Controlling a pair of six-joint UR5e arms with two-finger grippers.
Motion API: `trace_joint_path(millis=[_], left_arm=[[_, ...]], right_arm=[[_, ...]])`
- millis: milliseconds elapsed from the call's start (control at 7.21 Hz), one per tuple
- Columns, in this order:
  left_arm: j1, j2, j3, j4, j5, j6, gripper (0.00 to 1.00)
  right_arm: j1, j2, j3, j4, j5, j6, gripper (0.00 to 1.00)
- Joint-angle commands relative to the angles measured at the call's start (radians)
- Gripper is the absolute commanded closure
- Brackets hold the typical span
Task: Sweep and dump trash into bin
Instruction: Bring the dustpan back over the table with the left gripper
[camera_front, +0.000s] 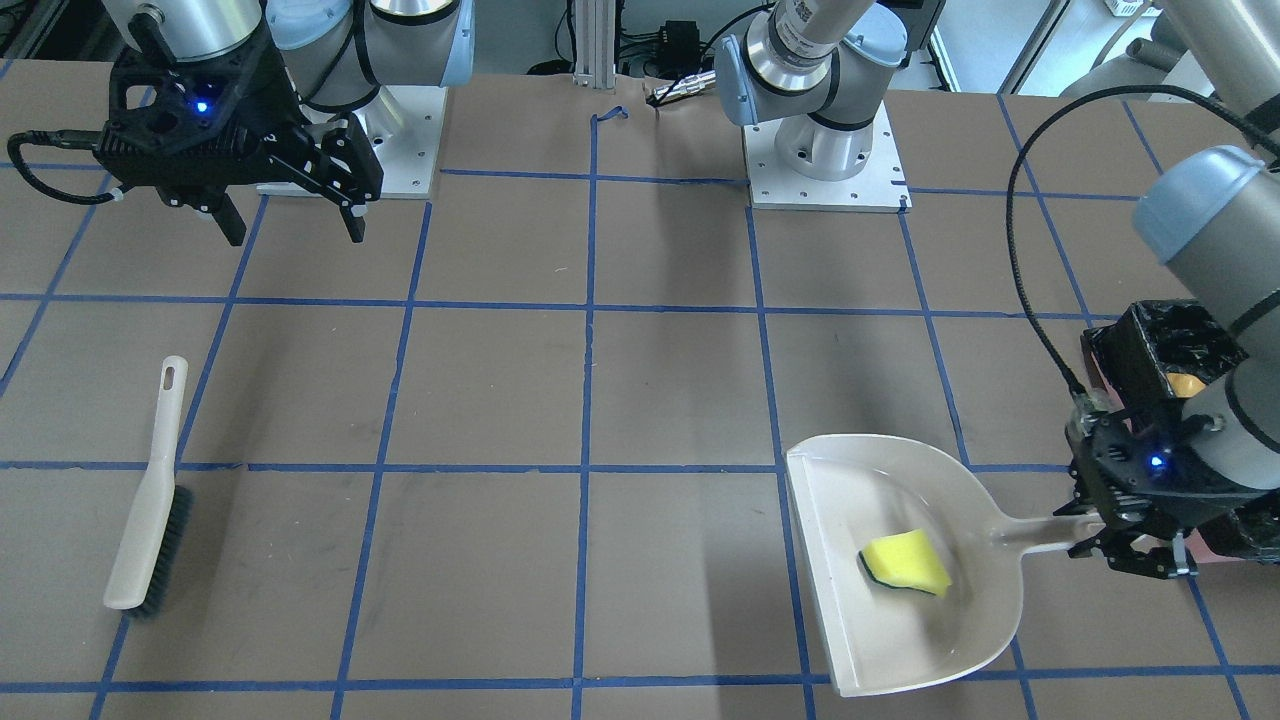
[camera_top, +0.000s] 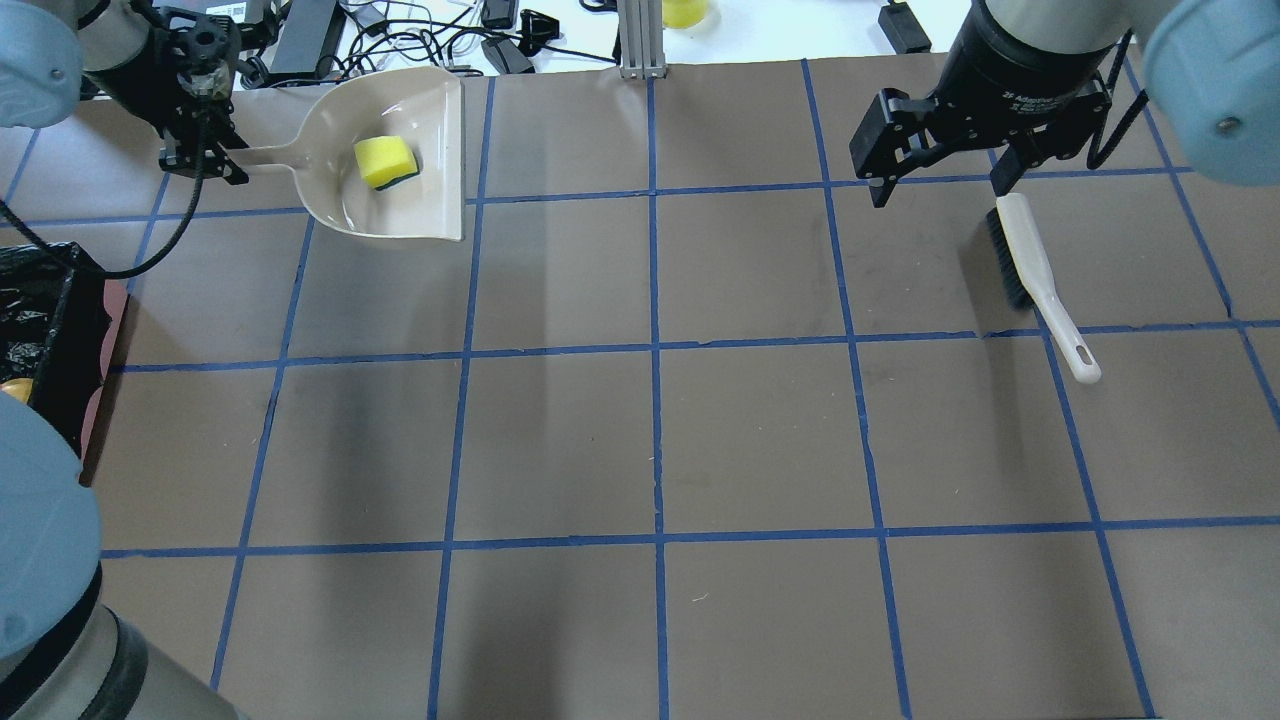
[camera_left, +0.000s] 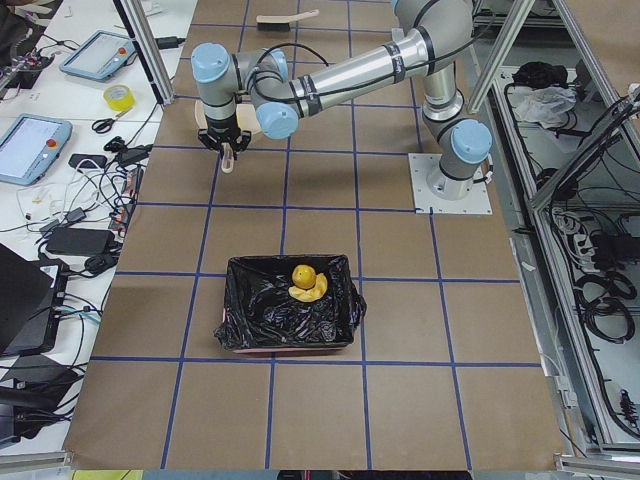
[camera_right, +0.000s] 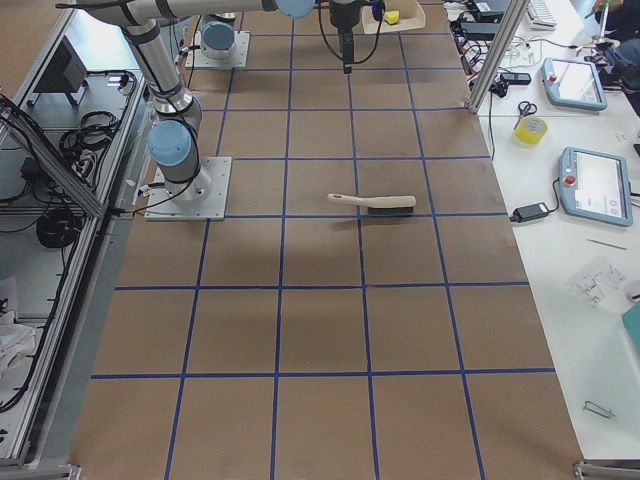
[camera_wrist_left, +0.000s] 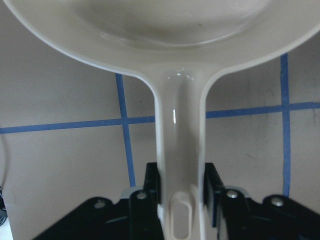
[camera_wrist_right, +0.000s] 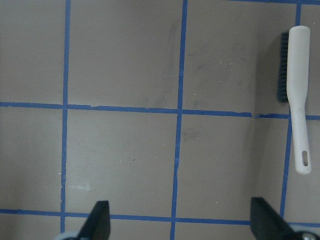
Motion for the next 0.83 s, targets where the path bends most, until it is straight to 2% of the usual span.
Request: trace_joint_path(millis=[0,139,694], left_arm=[[-0.051,-0.008,-0.028,-0.031,0.022,-0.119,1.00],[-0.054,-0.013,-0.056,-0.021,0.022,-0.196,1.00],[-0.063,-0.022,-0.117,-0.013,0.021,-0.198,1.00]], right_arm=[[0.000,0.001,0.000,0.000,0.008,0.002,0.00],[0.000,0.001,0.000,0.000,0.010,0.002,0.00],[0.000,0.000,0.000,0.002,0.007,0.002,0.00]])
